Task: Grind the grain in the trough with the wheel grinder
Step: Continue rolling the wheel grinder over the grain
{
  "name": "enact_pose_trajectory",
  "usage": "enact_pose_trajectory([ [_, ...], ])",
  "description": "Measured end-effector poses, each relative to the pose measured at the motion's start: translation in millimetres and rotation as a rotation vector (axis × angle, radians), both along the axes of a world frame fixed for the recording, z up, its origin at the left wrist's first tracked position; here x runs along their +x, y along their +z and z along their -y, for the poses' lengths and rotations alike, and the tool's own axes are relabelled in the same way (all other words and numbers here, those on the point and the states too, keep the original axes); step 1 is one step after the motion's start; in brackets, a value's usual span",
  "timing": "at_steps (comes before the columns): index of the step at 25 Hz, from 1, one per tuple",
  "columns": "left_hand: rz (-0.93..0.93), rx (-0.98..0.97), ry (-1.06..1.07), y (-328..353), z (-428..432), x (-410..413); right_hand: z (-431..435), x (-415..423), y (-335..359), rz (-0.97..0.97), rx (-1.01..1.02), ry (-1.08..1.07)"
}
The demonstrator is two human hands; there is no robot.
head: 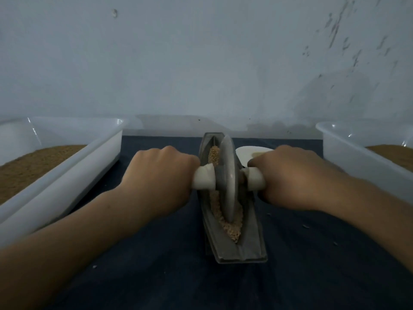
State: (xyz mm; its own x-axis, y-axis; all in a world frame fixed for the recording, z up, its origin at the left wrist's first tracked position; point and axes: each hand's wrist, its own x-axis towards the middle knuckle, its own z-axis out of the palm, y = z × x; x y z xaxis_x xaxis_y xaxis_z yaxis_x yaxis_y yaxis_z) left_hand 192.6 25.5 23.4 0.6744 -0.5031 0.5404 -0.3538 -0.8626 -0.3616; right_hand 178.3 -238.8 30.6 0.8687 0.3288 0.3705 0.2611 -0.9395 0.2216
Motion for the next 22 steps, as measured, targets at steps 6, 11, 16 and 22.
enact_pose_trajectory([
  [6, -0.103, -0.12, 0.215, 4, 23, 39, -35, 46, 5, 0.065, 0.031, -0.137],
  [11, -0.186, -0.025, 0.096, 13, 14, 27, -13, 31, 17, -0.277, 0.044, -0.045],
  [16, 0.036, 0.028, -0.01, 4, 2, 5, 5, 3, 6, -0.199, 0.04, 0.012],
  [22, -0.129, -0.12, 0.235, 10, 27, 42, -23, 57, 12, -0.048, 0.04, -0.126],
])
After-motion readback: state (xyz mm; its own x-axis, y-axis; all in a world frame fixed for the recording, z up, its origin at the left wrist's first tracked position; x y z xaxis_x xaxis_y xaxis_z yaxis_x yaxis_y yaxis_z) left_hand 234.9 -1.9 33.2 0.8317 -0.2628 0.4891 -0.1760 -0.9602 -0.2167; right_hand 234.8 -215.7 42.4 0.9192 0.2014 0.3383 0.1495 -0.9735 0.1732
